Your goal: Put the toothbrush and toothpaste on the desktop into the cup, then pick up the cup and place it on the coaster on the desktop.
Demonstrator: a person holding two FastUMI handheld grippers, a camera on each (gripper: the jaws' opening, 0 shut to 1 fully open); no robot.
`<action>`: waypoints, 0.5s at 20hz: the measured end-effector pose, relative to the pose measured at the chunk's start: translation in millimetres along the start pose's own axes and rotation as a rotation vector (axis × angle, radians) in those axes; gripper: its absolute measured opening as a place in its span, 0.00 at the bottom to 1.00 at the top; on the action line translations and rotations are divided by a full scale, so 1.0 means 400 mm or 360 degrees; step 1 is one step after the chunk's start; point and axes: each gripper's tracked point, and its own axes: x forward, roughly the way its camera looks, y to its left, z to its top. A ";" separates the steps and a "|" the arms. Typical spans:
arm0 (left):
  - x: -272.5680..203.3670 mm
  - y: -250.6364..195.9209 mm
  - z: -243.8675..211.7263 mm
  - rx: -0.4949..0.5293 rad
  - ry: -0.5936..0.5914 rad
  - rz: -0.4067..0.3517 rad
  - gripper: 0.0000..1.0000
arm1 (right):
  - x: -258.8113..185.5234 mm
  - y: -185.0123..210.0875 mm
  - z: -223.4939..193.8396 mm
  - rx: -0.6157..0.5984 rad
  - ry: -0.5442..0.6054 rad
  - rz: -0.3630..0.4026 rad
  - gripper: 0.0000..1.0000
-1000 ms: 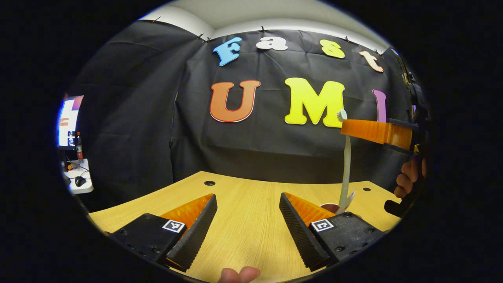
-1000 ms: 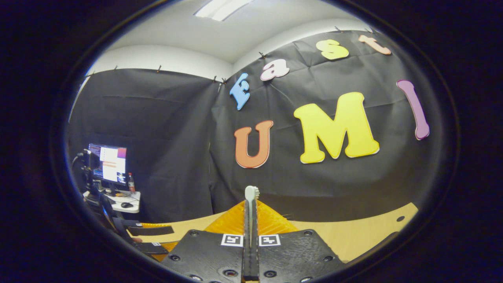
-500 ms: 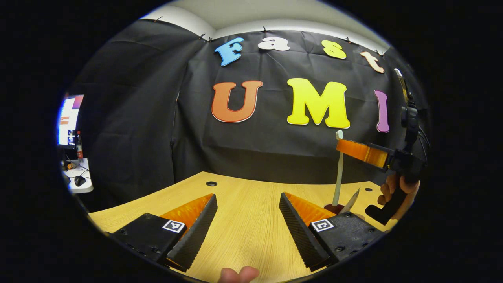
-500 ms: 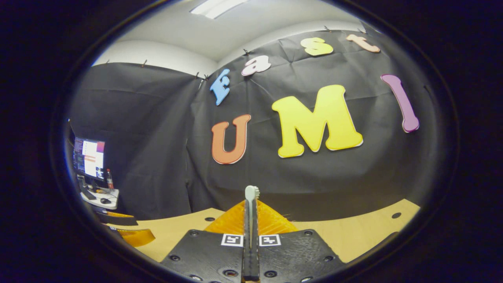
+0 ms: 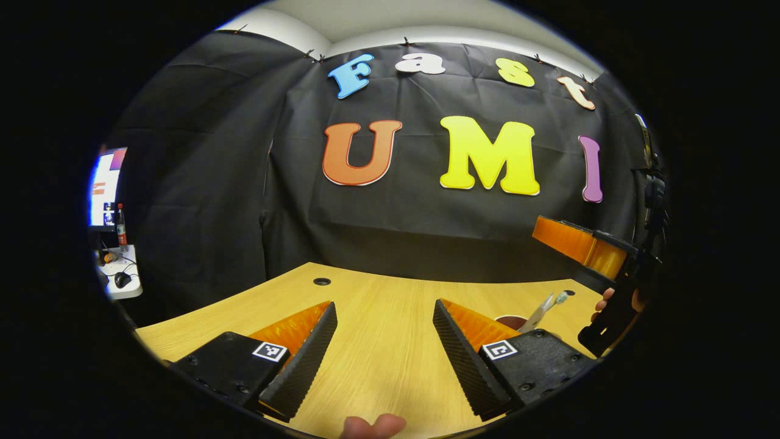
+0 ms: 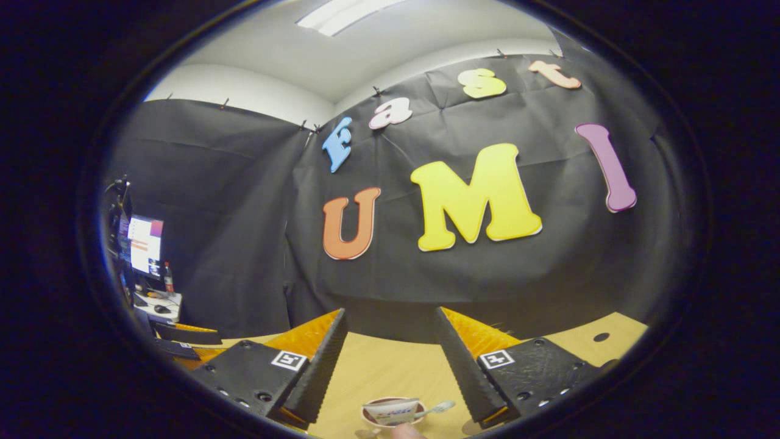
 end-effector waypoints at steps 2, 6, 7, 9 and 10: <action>-0.014 -0.036 0.025 -0.0018 -0.0003 -0.0044 0.99 | -0.047 -0.052 0.064 -0.0030 -0.0101 -0.0066 0.93; -0.025 -0.121 0.110 0.0031 -0.0046 -0.0154 0.99 | -0.162 -0.163 0.156 -0.0030 -0.0187 -0.0173 0.95; -0.023 -0.141 0.132 0.0020 -0.0032 -0.0192 0.99 | -0.188 -0.182 0.161 -0.0040 -0.0184 -0.0191 0.95; -0.013 -0.208 0.198 -0.0014 0.0060 -0.0309 0.99 | -0.268 -0.250 0.155 -0.0026 -0.0123 -0.0250 0.95; -0.003 -0.237 0.226 0.0011 0.0103 -0.0358 0.99 | -0.318 -0.298 0.159 -0.0038 -0.0097 -0.0304 0.95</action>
